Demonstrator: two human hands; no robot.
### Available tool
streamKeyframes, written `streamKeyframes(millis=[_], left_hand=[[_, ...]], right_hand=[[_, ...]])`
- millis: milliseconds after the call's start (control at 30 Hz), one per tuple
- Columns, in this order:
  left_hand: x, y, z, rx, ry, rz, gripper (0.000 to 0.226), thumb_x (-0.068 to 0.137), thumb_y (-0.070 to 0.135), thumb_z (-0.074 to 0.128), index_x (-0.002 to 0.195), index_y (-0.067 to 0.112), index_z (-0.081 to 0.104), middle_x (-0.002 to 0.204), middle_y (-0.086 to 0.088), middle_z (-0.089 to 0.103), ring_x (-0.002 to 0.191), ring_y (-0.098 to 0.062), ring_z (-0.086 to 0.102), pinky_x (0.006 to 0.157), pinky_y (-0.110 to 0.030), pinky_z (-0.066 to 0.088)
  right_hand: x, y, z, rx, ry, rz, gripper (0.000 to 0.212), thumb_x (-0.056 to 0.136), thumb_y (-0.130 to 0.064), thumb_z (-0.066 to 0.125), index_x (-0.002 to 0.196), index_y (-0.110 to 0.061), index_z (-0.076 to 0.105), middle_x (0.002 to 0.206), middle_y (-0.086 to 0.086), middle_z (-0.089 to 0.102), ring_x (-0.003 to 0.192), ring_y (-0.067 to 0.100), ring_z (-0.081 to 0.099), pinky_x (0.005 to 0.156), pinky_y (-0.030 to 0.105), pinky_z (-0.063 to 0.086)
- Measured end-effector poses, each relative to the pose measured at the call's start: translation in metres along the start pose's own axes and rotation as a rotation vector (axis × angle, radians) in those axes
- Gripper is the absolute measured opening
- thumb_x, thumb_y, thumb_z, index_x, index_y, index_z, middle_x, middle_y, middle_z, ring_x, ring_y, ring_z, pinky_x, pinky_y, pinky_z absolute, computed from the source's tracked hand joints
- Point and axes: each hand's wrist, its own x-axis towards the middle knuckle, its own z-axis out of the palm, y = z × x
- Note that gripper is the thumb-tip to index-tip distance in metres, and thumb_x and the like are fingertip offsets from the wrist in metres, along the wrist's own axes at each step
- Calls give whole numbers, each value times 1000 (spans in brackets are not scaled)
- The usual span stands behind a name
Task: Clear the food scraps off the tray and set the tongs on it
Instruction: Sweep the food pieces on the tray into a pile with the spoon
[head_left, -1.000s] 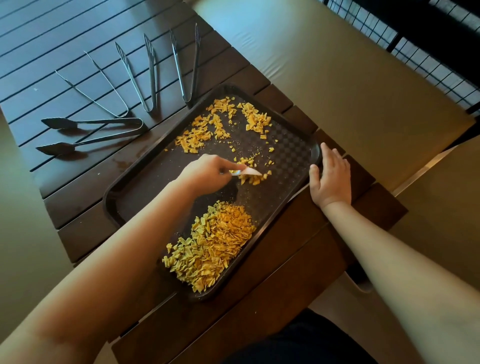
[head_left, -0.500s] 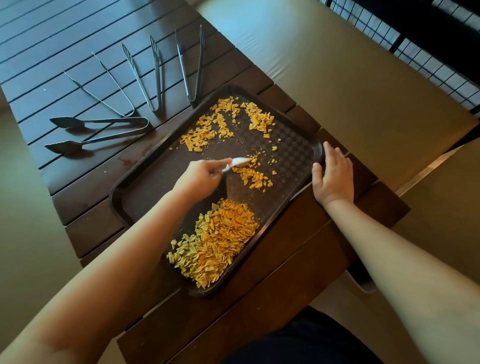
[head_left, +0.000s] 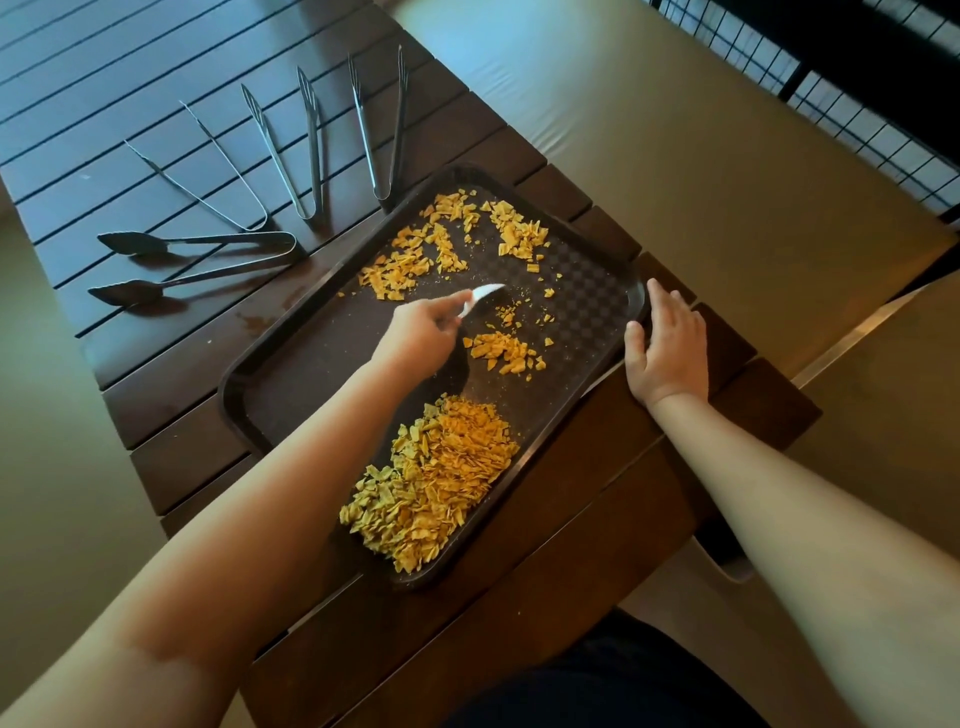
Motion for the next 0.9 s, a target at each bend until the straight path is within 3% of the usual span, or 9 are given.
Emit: streamKeyframes(millis=[167, 233, 300, 367, 467, 600, 767, 900], left_hand=[[-2, 6, 0, 182, -207, 75, 36, 93, 16, 48, 120, 38, 60, 97, 5, 59, 71, -18, 54, 61, -29, 43], [1, 8, -5, 190, -252, 75, 34, 94, 17, 49, 117, 36, 62, 92, 5, 59, 70, -15, 50, 62, -29, 41], [5, 10, -8, 112, -198, 88, 32, 94, 15, 49, 119, 31, 62, 94, 5, 61, 62, -10, 46, 54, -23, 40], [10, 12, -9, 71, -91, 93, 35, 95, 12, 45, 124, 27, 58, 109, -2, 62, 59, -9, 47, 50, -20, 40], [16, 17, -5, 102, -38, 61, 38, 97, 13, 42, 131, 27, 53, 123, -5, 57, 67, -14, 54, 57, -24, 48], [13, 24, 5, 141, -165, 131, 37, 95, 13, 46, 127, 28, 56, 104, 2, 59, 63, -10, 52, 53, -18, 45], [3, 21, 3, 279, -335, 178, 33, 93, 16, 52, 119, 34, 62, 92, 6, 56, 85, -21, 56, 72, -34, 47], [5, 22, 2, 226, -224, 197, 34, 93, 15, 50, 120, 33, 61, 91, 7, 55, 67, -11, 51, 58, -21, 43]], right_hand=[[-1, 0, 0, 0, 0, 2, 62, 91, -39, 26, 146, -10, 30, 150, 11, 34, 142, 26, 24, 116, 42, 14], [-1, 0, 1, 0, 2, 2, 62, 91, -39, 26, 146, -10, 30, 150, 11, 34, 142, 26, 24, 116, 42, 15], [-1, 0, 1, -2, 0, 4, 62, 91, -40, 25, 146, -11, 30, 150, 11, 34, 142, 26, 24, 116, 42, 14], [-1, 0, 1, -5, -2, 6, 62, 91, -40, 25, 146, -11, 30, 150, 10, 34, 142, 25, 24, 117, 42, 14], [-1, 0, 2, -9, -2, 6, 62, 91, -40, 26, 146, -12, 30, 150, 10, 34, 142, 25, 23, 116, 42, 14], [0, 1, 2, 2, 4, -2, 62, 91, -39, 26, 146, -10, 30, 149, 12, 35, 141, 27, 24, 116, 43, 15], [0, 0, 2, -1, 4, -4, 62, 91, -39, 26, 146, -10, 29, 150, 11, 34, 142, 26, 24, 116, 43, 14], [0, 1, 2, 3, 2, 0, 61, 91, -39, 27, 146, -11, 29, 150, 11, 34, 142, 26, 24, 116, 43, 14]])
